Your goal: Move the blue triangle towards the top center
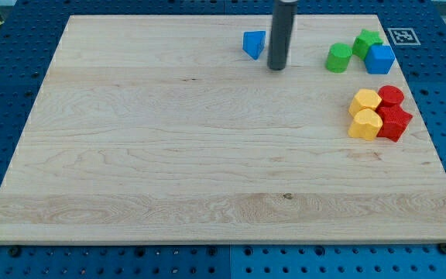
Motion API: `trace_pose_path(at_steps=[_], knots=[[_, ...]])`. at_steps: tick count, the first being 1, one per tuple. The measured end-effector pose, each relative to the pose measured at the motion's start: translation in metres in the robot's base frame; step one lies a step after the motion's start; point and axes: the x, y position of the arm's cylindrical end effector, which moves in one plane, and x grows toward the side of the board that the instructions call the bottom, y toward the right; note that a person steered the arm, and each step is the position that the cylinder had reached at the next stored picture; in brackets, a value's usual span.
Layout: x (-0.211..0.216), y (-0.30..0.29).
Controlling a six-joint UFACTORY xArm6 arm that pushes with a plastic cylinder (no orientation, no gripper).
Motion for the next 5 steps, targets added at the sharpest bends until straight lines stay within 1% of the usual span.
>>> trace_pose_path(at_steps=[1, 2, 3, 4, 5], knots=[[-0.038, 0.017], [-0.059, -0.004], [-0.042, -0.065], [-0.033, -0.102], [-0.055, -0.087]])
